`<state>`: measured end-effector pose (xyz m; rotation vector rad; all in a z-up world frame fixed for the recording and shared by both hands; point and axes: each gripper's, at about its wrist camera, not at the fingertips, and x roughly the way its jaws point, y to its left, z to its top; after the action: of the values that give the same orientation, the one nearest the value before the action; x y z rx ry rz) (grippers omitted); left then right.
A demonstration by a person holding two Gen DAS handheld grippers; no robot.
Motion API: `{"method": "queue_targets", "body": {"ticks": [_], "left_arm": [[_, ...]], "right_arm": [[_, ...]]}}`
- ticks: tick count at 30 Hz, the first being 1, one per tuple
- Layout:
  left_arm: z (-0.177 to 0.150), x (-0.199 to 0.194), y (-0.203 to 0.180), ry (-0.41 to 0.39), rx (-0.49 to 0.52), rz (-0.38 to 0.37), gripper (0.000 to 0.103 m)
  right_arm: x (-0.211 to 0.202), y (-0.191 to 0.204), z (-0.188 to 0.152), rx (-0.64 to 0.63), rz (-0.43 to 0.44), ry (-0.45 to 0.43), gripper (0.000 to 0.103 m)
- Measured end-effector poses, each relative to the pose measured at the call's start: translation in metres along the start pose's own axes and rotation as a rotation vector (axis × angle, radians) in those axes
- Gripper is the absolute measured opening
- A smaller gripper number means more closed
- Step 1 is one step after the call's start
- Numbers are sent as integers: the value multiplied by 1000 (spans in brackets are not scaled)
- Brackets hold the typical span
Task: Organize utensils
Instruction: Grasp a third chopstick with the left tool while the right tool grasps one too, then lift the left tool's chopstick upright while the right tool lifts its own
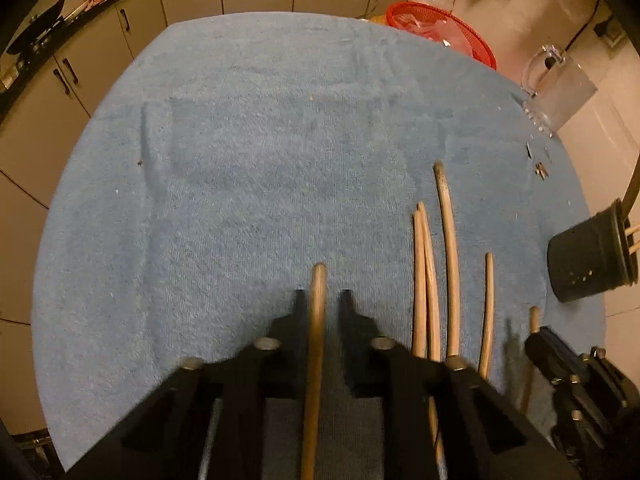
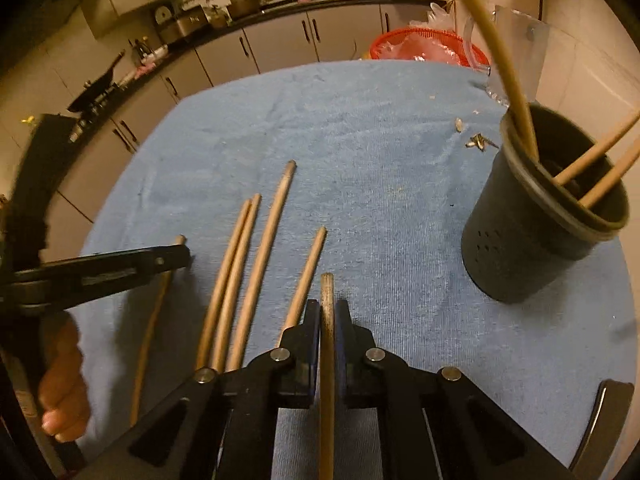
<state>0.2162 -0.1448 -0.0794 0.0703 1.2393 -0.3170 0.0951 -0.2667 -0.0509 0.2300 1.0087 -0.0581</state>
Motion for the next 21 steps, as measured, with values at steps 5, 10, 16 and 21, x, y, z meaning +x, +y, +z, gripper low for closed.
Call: {"method": "queue_targets", "body": {"ticks": [5,10,16,21], "left_arm": [[-14,-12,2,-22,1,-21,7],[-31,-60,8,-124,-5,-49,7],[-56,-127,10,-265,9,-90,7],[-71,-166,4,-345,23,-94,7]], "right_arm": [[-26,0,-6,3,63,-68,8],[-67,-1,-17,-6,148,-177,8],[-116,4,-28,-32,178,-293,8],[-145,5,-33,-42,187,-367,8]]}}
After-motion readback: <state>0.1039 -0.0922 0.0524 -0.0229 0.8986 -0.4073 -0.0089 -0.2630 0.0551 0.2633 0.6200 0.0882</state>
